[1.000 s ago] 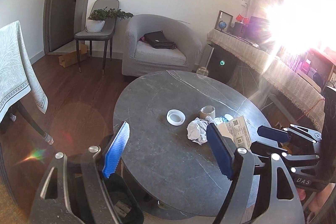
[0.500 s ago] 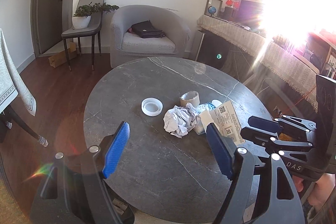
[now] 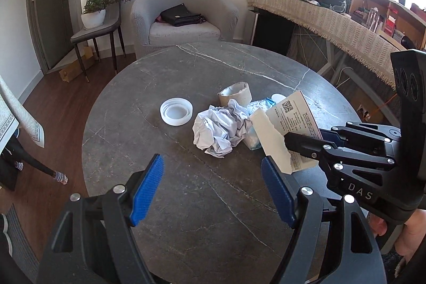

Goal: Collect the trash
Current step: 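Bring both tools back to the table, right tool toward the white barcode box, then grasp the white barcode box with the right tool while the left tool grasps the crumpled white paper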

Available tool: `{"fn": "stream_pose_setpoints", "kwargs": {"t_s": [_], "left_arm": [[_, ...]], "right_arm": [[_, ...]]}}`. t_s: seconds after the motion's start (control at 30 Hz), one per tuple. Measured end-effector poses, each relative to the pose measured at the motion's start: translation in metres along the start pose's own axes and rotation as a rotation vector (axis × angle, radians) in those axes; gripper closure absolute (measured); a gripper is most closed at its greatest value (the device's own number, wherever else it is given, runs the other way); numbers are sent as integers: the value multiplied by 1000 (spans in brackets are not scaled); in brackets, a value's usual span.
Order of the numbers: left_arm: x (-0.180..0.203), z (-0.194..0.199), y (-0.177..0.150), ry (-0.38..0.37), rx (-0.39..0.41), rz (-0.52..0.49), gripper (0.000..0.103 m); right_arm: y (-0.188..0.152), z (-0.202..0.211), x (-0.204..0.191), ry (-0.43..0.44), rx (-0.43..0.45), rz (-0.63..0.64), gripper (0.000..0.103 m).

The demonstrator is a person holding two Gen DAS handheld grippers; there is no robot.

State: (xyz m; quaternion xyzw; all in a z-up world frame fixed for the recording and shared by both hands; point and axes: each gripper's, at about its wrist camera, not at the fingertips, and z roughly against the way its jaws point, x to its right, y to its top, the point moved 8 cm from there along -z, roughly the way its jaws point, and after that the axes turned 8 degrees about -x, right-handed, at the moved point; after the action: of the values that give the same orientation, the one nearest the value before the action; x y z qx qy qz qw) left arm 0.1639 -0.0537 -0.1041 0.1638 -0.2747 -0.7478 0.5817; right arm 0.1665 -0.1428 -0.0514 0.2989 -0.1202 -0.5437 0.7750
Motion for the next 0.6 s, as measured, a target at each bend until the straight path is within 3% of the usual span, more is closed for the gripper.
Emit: {"fn": "stream_pose_setpoints", "kwargs": {"t_s": [0.13,0.6], "left_arm": [[0,-10,0,21,-14,-11,25],[1,-39,11,58,-54,-11,27]], "right_arm": [[0,0,2,28,-3,-5,102],[1,48,29,64,82,-68,102]]}}
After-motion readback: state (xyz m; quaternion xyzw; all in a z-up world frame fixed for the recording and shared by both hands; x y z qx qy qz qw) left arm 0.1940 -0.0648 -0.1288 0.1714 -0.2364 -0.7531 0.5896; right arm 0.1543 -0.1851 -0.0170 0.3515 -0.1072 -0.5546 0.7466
